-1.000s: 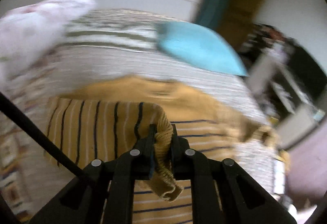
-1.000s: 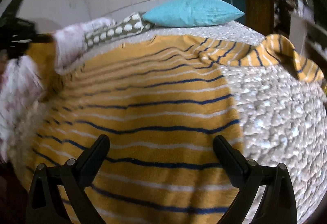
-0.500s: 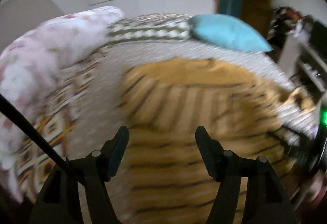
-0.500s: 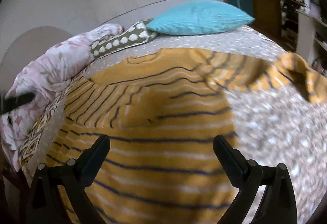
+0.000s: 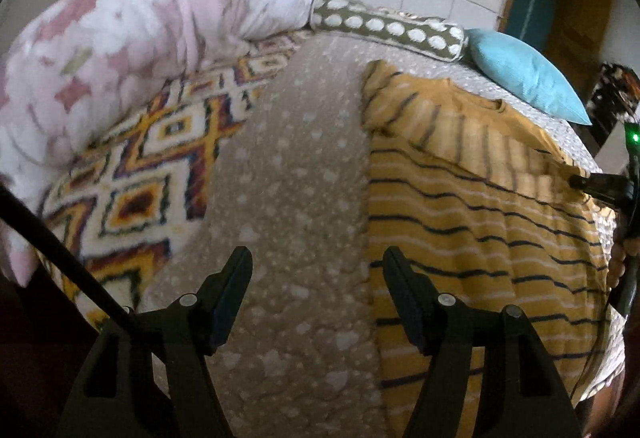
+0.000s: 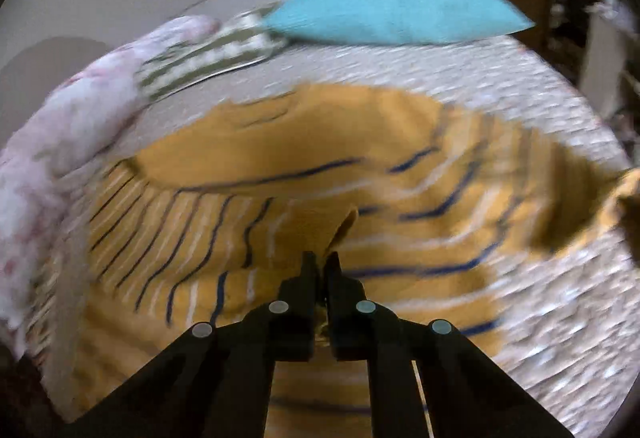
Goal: Fold small clothes
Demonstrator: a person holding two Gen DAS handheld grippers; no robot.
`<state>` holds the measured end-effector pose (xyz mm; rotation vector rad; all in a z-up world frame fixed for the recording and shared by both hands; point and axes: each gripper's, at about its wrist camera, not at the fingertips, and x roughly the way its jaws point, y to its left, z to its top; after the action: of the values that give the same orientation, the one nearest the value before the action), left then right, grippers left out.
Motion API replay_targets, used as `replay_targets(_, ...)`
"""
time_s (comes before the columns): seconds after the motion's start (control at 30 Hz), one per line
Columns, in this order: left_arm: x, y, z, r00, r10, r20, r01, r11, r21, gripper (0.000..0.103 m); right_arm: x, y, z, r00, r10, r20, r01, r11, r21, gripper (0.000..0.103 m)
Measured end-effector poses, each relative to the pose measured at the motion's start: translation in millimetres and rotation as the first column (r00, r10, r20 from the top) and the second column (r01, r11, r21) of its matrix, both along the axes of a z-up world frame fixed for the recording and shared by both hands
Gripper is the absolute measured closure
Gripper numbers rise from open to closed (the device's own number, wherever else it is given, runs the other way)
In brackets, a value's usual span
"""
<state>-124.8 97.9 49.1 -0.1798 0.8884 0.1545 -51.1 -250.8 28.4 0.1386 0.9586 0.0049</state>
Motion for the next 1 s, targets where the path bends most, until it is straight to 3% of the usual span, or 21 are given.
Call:
replay_targets(0.1,2.2,-5.4,-9.6,1.000,-0.020,-0.014,0.020,0.999,-0.034,0.036,1.0,-13.9,-8.2,0.999,-0.009,-0.042,0.010,1.000,0.015,0.094)
replay_targets(0.23,6.5,-25.4,-22.4,0.996,-0.076,-0.034,0.075,0.997,-0.029,0.036,-40.3,-33.3,0.4,1.000,-0.004,0.013,0.003,0.996,0.094,0.073)
replay_targets(0.37,8.1,-39.4,-35.5,0.995,-0.077,-0.056,0.079,0.996,0.035,0.036,-79.0,-67.2,3.4,0.998,-0.048,0.030,0.043,0.990,0.136,0.073)
replay_targets(0.47,3.2,-43.2,-31.4,0.996,-0.078,-0.051,0.080,0.996,0.036,0.036,-108.6,-115.9,12.0,0.989,-0.140,0.053,0.130,0.979,0.159,0.072)
replay_targets(0.53,-2.3,-42.8,-24.8,0.996,-0.086,-0.037,0.086,0.996,-0.006,0.036,-125.0,-158.1,22.4,0.966,-0.246,0.079,0.230,0.958,0.170,0.061)
replay_targets(0.6,-6.7,-43.1,-18.3,0.995,-0.093,-0.021,0.092,0.995,-0.040,0.036,-137.9,-202.2,30.3,0.924,-0.370,0.095,0.347,0.916,0.201,0.043)
replay_targets(0.63,-8.8,-44.9,-13.8,0.995,-0.096,-0.010,0.095,0.994,-0.051,0.036,-143.6,-222.1,32.5,0.897,-0.432,0.091,0.405,0.888,0.220,0.039)
replay_targets(0.77,-12.5,-56.9,0.2,0.993,-0.118,0.026,0.119,0.992,-0.046,0.035,-142.3,-276.7,31.5,0.819,-0.573,0.040,0.552,0.804,0.221,0.039)
replay_targets(0.97,-15.6,-69.7,10.4,0.988,-0.149,0.048,0.151,0.988,-0.041,0.035,-96.0,-302.9,9.7,0.810,-0.580,-0.090,0.584,0.782,0.218,0.041)
replay_targets(1.0,-16.6,-68.6,11.6,0.988,-0.146,0.048,0.148,0.988,-0.046,0.035,-90.0,-306.6,8.8,0.820,-0.565,-0.090,0.569,0.789,0.231,0.064)
